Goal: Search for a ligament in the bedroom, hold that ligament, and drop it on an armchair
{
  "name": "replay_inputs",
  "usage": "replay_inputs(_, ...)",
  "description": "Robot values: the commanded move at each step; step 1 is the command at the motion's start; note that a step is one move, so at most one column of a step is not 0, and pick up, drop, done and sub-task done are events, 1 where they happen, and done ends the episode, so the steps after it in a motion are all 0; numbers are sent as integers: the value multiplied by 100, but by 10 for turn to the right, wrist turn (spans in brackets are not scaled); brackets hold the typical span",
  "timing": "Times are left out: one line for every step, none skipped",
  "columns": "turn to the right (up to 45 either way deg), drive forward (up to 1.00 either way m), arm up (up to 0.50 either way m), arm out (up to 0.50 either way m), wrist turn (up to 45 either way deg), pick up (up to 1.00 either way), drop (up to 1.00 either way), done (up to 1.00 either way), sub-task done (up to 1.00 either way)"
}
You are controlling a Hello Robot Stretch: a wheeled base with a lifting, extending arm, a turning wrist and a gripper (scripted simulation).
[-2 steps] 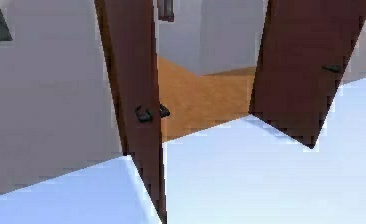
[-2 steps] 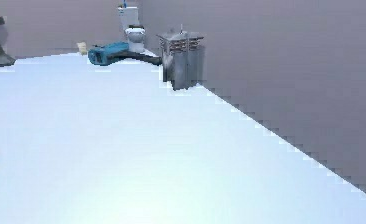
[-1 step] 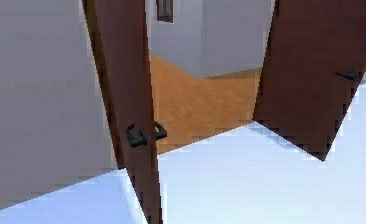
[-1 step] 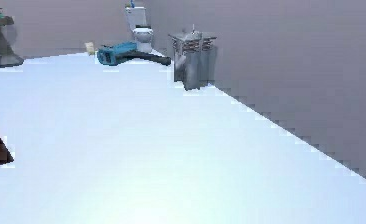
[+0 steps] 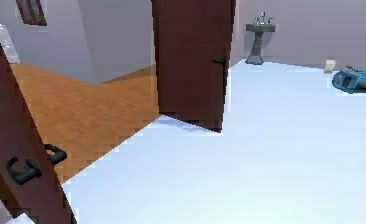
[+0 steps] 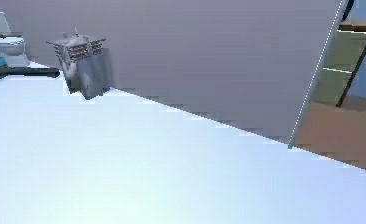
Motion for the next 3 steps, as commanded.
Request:
replay_inputs(0,100,0,0,0,0,0,0,0)
replay_inputs(-450,0,0,0,0,0,0,0,0)
replay_inputs(-90,0,0,0,0,0,0,0,0)
